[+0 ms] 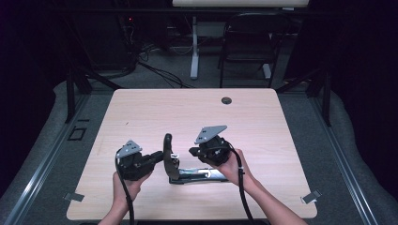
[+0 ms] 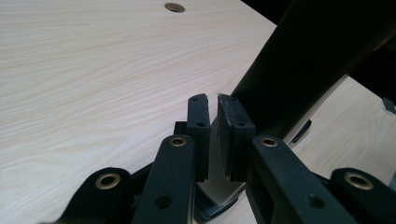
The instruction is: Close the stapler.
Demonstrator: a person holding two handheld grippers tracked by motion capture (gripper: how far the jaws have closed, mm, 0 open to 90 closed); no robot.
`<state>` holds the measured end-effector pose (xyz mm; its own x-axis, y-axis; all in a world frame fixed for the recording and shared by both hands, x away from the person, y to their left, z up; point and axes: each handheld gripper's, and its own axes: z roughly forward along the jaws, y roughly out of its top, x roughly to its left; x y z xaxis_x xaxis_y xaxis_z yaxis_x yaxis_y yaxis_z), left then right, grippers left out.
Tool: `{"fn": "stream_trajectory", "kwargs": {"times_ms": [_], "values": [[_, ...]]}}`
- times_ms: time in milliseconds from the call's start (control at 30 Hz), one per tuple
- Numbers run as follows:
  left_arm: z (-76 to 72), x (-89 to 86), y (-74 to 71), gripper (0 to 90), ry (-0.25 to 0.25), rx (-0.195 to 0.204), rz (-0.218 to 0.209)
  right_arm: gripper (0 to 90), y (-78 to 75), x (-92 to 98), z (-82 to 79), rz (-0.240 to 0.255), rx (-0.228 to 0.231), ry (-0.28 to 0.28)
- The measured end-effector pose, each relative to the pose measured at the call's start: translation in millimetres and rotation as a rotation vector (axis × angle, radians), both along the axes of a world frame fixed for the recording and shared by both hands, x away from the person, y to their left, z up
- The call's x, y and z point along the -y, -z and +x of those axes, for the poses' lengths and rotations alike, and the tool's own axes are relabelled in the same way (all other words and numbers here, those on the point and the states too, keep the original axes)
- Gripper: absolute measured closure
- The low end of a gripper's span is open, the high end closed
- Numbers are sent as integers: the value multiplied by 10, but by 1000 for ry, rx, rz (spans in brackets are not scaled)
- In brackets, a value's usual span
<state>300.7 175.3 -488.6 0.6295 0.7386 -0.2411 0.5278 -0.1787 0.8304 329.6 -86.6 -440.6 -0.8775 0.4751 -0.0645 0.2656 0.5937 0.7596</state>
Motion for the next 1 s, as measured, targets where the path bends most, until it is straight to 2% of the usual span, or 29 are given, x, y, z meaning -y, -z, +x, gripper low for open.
{"fn": "stream_trajectory", "kwargs": {"times_ms": [100, 133, 167, 200, 267, 333, 567, 667, 800, 833, 967, 1000], "values": [[34, 117, 35, 826, 41, -14, 31, 900, -80, 51, -42, 57, 24, 11], [37, 149, 41, 820, 62, -13, 48, 900, -98, 69, -52, 52, 18, 15], [25, 181, 45, 816, 71, -10, 52, 900, -89, 90, -55, 16, 28, 28], [12, 191, 33, 809, 85, -1, 74, 900, -68, 150, -51, 15, 17, 26], [0, 194, 21, 799, 91, 7, 76, 900, 14, 295, -21, 44, -31, 54], [16, 172, 17, 782, 89, 7, 80, 900, 72, 422, -5, 39, -54, 84], [96, 13, 8, 609, 42, -31, 78, 900, 72, 669, 20, 30, -55, 136], [108, -70, -18, 502, 4, -27, 72, 900, 105, 715, 24, 16, -57, 138], [129, -195, -27, 405, -37, -42, 62, 900, 119, 732, 35, 5, -62, 139], [142, -228, -22, 378, -33, -55, 59, 900, 117, 730, 33, 2, -60, 138], [190, -332, 15, 176, -37, -87, 60, 900, 125, 733, 28, 1, -65, 141], [203, -355, 20, 155, -39, -90, 61, 900, 129, 739, 32, -3, -67, 141]]}}
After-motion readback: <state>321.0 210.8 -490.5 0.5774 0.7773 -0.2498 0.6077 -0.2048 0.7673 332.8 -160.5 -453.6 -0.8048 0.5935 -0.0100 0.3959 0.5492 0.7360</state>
